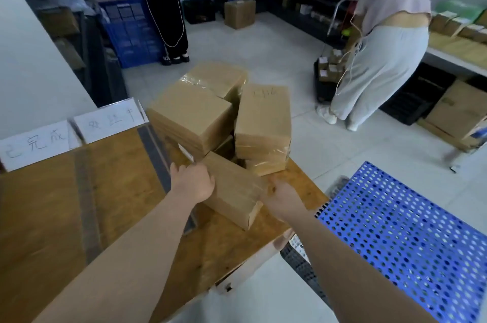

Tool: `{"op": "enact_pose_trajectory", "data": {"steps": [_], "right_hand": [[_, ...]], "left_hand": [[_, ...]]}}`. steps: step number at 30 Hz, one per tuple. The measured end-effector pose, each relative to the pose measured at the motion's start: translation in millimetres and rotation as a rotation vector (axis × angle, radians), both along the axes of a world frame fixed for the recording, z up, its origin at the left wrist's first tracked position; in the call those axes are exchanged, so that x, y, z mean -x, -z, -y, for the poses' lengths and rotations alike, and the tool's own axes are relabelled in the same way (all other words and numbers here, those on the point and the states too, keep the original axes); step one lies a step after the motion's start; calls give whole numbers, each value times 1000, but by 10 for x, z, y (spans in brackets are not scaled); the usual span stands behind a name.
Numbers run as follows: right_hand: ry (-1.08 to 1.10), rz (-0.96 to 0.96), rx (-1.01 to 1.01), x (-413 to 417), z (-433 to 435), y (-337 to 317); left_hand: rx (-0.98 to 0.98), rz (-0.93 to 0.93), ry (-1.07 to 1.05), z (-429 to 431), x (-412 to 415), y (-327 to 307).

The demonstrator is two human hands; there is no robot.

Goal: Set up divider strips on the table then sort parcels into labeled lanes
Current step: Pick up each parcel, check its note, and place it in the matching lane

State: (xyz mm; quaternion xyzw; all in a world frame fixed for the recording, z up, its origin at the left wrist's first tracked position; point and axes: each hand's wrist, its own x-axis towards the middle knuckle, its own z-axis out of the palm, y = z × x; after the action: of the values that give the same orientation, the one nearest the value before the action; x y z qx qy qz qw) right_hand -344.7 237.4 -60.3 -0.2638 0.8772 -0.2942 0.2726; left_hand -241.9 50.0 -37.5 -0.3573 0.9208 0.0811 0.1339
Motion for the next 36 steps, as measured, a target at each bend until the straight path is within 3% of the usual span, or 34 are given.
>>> {"op": "enact_pose_trajectory", "data": {"steps": [6, 12, 17, 23, 27, 31, 36], "right_hand": [[249, 49, 12, 189, -300, 74], [500, 4, 199, 284, -817, -21], [510, 41, 208, 126, -1057, 104], [407, 104, 177, -27, -1137, 270], [466, 181, 274, 1, -1133, 213], [621, 312, 452, 55, -1120, 78], [595, 201, 429, 9, -1058, 23]], "left_hand": [[-47, -116, 11, -334, 34, 27], [-318, -469, -128, -902, -78, 99], [-473, -452, -261, -1176, -229, 398], [-505, -386, -194, -1241, -397, 647], [-658, -562, -149, -1245, -466, 608], [-717, -733, -244, -1242, -521, 542], [-844, -838, -419, -1296, -511, 451]]}}
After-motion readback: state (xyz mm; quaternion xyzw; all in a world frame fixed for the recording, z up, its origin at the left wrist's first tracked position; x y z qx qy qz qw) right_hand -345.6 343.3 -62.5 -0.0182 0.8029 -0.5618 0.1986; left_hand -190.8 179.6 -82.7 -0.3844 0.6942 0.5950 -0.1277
